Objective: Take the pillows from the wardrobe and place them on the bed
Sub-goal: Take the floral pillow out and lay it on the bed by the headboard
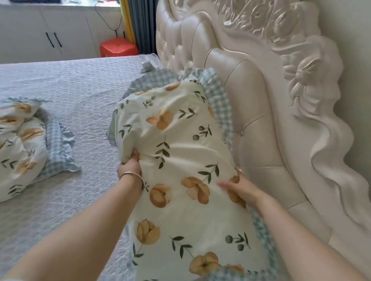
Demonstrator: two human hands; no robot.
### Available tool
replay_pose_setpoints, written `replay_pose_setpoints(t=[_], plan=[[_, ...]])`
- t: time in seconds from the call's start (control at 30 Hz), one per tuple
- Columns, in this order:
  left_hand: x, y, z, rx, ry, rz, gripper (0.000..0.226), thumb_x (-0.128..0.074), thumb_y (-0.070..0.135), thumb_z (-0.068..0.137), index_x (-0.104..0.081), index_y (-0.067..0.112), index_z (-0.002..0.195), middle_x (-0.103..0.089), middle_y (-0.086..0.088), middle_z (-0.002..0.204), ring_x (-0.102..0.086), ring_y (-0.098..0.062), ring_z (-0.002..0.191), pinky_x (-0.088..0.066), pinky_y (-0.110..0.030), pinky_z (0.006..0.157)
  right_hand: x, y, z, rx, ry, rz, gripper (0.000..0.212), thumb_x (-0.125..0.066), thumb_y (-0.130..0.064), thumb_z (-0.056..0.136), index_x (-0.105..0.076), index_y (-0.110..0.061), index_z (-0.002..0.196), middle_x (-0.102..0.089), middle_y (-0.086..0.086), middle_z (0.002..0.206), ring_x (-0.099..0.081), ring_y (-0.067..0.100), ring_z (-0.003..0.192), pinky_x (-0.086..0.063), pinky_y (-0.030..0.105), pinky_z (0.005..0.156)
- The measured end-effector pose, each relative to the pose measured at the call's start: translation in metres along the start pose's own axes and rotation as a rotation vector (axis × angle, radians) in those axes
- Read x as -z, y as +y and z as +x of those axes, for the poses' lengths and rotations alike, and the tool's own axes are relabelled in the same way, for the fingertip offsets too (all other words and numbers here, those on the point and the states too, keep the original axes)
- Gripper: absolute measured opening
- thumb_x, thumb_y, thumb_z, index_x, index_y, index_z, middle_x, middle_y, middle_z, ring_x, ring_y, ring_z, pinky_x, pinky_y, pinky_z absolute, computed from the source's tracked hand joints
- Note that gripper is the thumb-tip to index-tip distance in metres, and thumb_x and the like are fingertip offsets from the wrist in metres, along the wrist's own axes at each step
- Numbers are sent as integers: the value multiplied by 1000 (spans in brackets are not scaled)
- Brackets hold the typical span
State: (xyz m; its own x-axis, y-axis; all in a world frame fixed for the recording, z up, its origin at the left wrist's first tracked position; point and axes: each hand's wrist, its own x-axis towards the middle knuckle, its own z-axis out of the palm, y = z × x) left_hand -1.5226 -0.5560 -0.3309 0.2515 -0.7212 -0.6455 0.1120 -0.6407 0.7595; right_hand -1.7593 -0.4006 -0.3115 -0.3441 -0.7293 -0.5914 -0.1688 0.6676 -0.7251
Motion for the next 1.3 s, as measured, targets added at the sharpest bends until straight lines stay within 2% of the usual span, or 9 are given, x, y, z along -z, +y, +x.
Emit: replay_pose_setpoints(t=[0.1, 0.23, 0.4, 0.53, 0.67, 0.8, 0.93, 1.17, 1.3], plan=[[-15, -12, 30, -4, 48, 59, 61, -64, 48, 85, -52, 9, 130, -56, -14, 131, -52, -34, 120, -36, -38, 101, -10, 2, 46, 32, 30, 27, 93, -81, -33, 67, -28, -19, 142, -50, 2, 135, -50, 19, 115, -38, 31, 98], [-38, -22, 70, -52, 57, 123, 63, -64, 50, 83, -52, 10, 130, -58, -15, 128, -52, -35, 119, -35, -39, 101, -14, 4, 105, 87, 92, 45, 92, -77, -21, 73, -21, -18, 145, -45, 2, 138, -46, 18, 120, -35, 28, 97], [-71, -14, 124, -207, -94, 171, 62, -63, 51, 83, -51, 14, 131, -60, -11, 125, -55, -32, 115, -41, -45, 103, -8, 5, 162, 98, 267, 12, 88, -76, -38, 66, -33, -24, 141, -50, 3, 137, -48, 20, 124, -39, 40, 105], [-90, -29, 161, -159, -458, 280, 100, -73, 48, 74, -11, 34, 150, -26, -3, 156, -33, -31, 138, -31, -55, 111, -18, 12, 192, 107, 364, -136, 78, -66, -45, 76, -32, -22, 141, -42, 5, 143, -42, 22, 130, -36, 35, 104], [-89, -72, 180, -209, -369, 561, 132, -82, 65, 44, 1, 50, 145, -18, -6, 157, -22, -31, 143, -24, -54, 114, -34, 24, 207, 89, 352, -342, 77, -55, -53, 80, -24, -27, 145, -29, 3, 151, -31, 21, 137, -31, 37, 106], [-91, -86, 185, -193, -312, 618, 122, -77, 73, 40, 11, 75, 125, -23, -8, 156, -30, -32, 139, -25, -51, 115, -33, 20, 218, 27, 337, -466, 73, -52, -50, 81, -25, -27, 144, -42, 8, 140, -43, 27, 126, -38, 37, 98], [-95, -82, 172, -202, -288, 681, 109, -74, 42, 77, 8, 39, 149, -8, -10, 159, -11, -28, 145, -11, -42, 117, -43, 23, 213, -48, 354, -487, 69, -49, -41, 85, -21, -23, 146, -45, 19, 133, -47, 36, 119, -39, 40, 98], [-101, -69, 142, -207, -169, 891, 96, -68, 42, 82, 0, 36, 151, -24, -20, 145, -34, -38, 133, -32, -47, 109, -47, 18, 199, -146, 368, -600, 64, -38, -45, 91, -16, -22, 146, -37, 19, 140, -37, 37, 125, -35, 43, 99], [-80, -57, 105, -211, -281, 882, 79, -70, 27, 82, -27, 21, 148, -24, -16, 148, -37, -33, 132, -34, -40, 107, -46, 10, 162, -72, 408, -624, 55, -45, -38, 89, -36, -14, 137, -43, 15, 133, -41, 34, 120, -37, 40, 97]])
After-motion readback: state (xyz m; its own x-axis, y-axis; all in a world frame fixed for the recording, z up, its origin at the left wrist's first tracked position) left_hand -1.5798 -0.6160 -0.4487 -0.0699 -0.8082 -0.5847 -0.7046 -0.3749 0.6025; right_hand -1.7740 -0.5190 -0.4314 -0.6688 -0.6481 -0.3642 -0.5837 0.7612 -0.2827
